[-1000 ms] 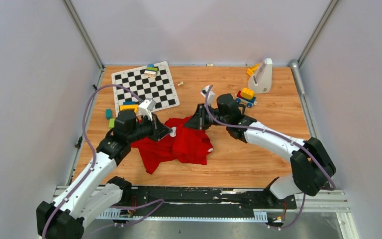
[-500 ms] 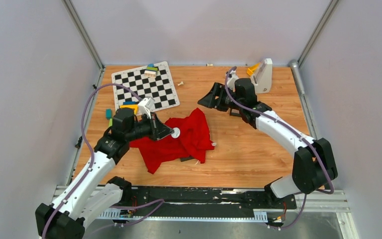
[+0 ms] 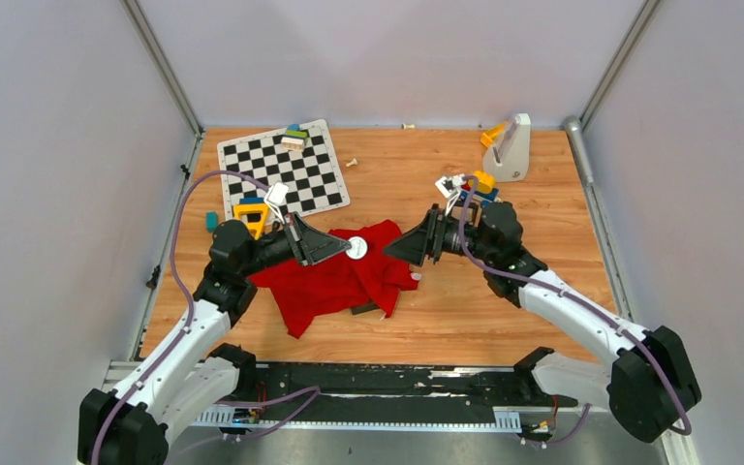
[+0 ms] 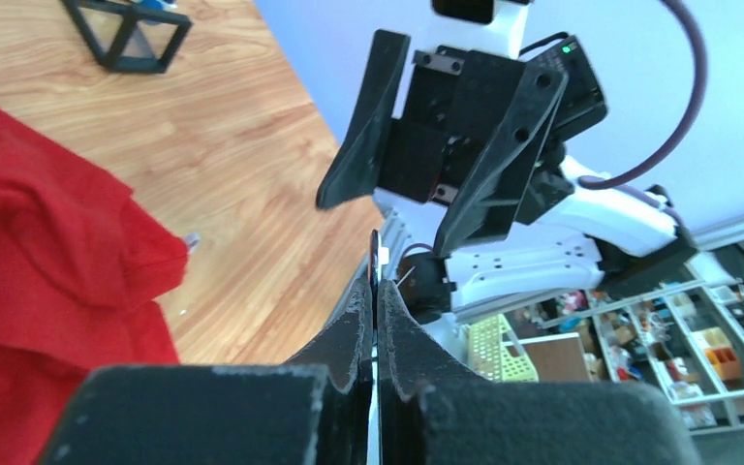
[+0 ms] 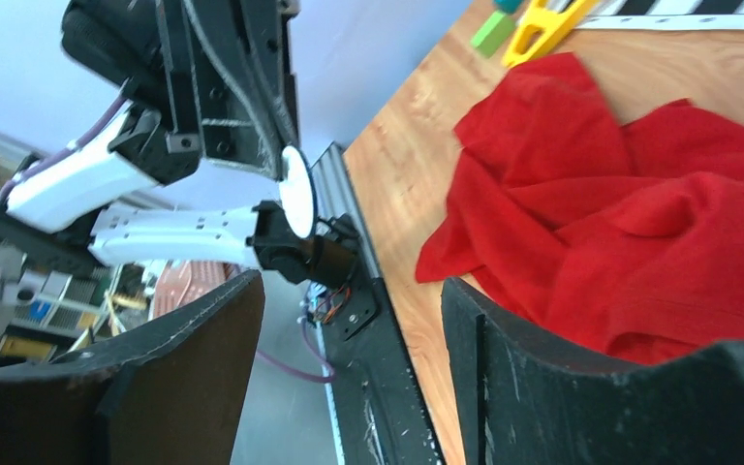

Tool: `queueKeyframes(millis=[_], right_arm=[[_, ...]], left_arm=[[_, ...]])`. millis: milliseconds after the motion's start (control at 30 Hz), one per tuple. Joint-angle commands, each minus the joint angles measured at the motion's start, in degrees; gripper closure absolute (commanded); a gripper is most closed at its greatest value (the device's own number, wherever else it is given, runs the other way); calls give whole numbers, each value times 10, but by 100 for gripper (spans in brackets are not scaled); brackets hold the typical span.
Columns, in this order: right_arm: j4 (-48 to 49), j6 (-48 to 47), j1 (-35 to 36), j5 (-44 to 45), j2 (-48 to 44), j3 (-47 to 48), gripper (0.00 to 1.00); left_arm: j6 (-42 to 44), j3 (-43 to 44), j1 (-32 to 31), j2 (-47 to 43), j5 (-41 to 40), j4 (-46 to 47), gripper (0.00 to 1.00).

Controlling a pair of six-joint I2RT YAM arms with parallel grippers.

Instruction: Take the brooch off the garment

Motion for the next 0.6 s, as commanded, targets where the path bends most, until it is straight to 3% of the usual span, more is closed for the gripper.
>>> queueKeyframes(millis=[0, 100, 333, 567], right_arm=[[101, 7, 47, -24, 14, 1, 33], [140, 6, 69, -27, 31, 6, 36], [111, -10, 87, -7, 63, 54, 45], [118, -8, 91, -4, 59, 60, 47]], left_arm=[[-88, -17, 3, -8, 30, 147, 100], [-92, -21, 3, -9, 30, 161, 100], [-97, -23, 3, -9, 38, 180, 100], [-94, -25, 3, -9, 49, 193, 100]])
